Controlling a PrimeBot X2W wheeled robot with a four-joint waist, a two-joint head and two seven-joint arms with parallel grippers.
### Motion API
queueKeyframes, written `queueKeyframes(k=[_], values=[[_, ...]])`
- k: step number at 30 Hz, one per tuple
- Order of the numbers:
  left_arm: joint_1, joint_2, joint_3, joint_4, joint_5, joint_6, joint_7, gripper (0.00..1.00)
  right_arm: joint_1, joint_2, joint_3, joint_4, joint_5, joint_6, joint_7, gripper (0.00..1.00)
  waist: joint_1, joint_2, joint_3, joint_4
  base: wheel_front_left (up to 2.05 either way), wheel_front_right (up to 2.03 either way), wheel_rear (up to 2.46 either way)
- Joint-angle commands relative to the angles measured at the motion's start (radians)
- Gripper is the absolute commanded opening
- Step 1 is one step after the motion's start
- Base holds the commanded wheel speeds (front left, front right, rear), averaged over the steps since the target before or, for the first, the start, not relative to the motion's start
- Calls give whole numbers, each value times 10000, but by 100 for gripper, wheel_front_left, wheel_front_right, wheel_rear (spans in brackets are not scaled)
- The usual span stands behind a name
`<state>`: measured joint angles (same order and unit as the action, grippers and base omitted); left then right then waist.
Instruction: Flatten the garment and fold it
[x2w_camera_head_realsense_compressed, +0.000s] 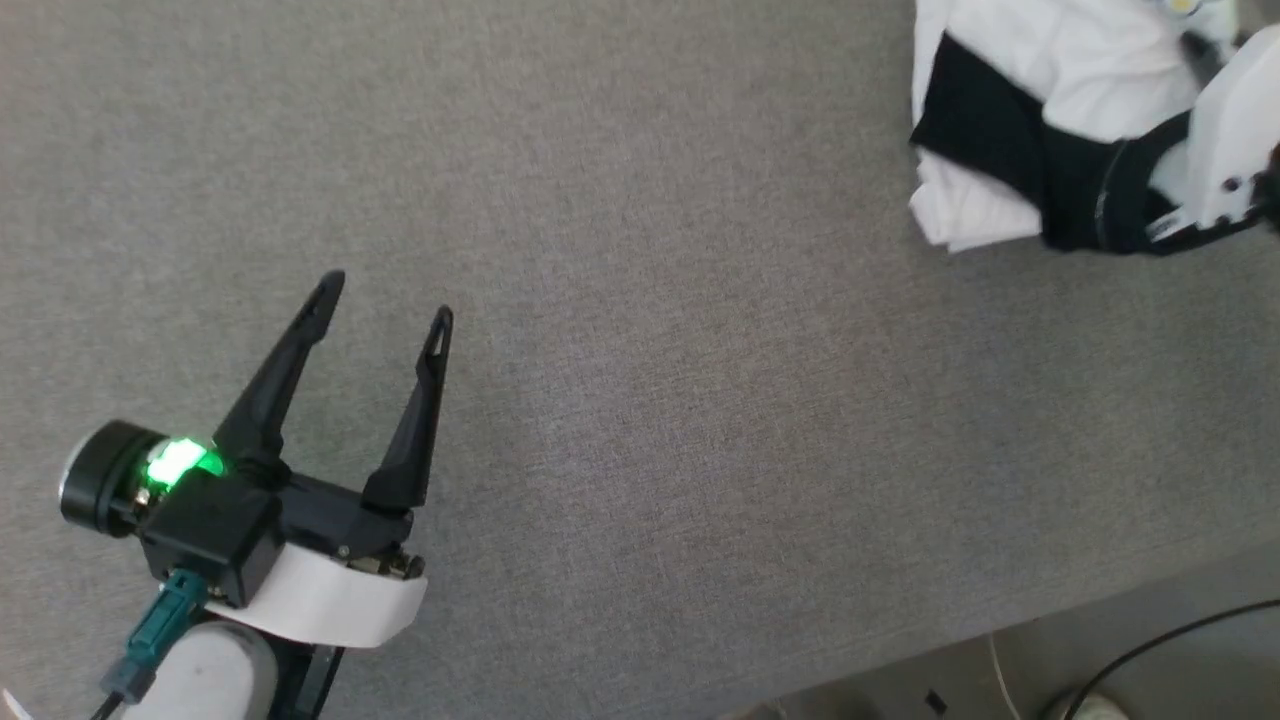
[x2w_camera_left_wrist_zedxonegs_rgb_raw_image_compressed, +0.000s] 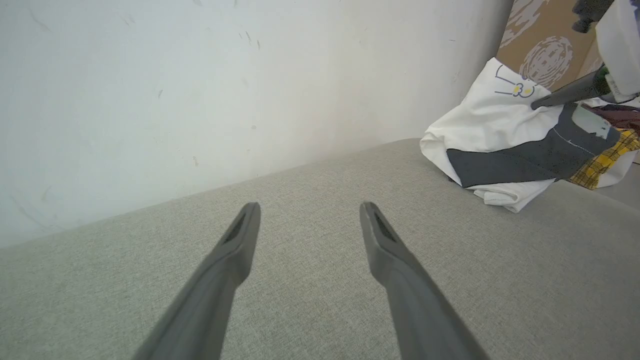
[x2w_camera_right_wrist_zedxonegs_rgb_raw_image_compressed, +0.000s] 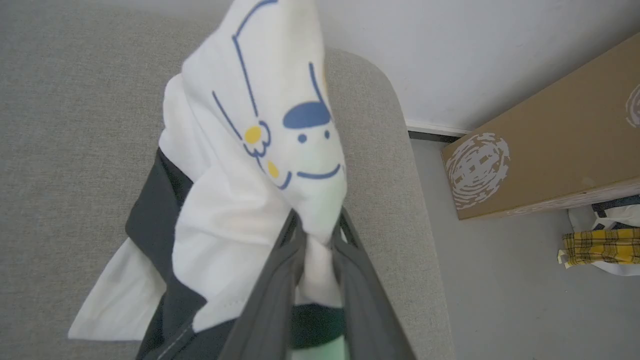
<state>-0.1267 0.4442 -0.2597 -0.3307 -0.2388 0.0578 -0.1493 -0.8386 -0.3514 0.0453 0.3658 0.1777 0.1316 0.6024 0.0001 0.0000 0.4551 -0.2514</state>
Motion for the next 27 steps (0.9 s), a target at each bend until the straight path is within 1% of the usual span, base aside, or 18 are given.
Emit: queueKeyframes(k=[1,7,12,17,18,19,20,27], values=[[-212,72,13,-118,81,-36,51,100,-232,-109,-106,-10,-118,-9,-95,0,-1,0,465,-42,0,0,0],[-537,240,-2,-407,175,-114,182,100,-612,-411,-656,94,-520,-9,-291,0,-1,0,1156,101,0,0,0],[-769,320,-31,-500,210,-171,224,100,-878,-441,-1066,317,-892,-9,-516,0,-1,0,1532,262,0,0,0],[-909,365,-58,-527,274,-156,252,100,-1082,-464,-1463,622,-1336,-9,-735,0,-1,0,1683,389,0,0,0],[-927,371,-63,-541,289,-147,255,100,-1115,-447,-1556,693,-1425,-9,-758,20,-1,0,1695,405,0,0,0],[-946,374,-69,-552,299,-139,257,100,-1147,-427,-1646,755,-1514,-9,-790,48,-1,0,1699,423,0,0,0],[-965,377,-75,-557,309,-131,256,100,-1176,-406,-1746,805,-1623,-9,-860,100,-1,0,1691,440,0,0,0],[-948,258,-169,-395,273,-44,138,100,-1135,-275,-1995,1238,-2022,-9,-1075,100,-1,0,1272,486,0,0,0]])
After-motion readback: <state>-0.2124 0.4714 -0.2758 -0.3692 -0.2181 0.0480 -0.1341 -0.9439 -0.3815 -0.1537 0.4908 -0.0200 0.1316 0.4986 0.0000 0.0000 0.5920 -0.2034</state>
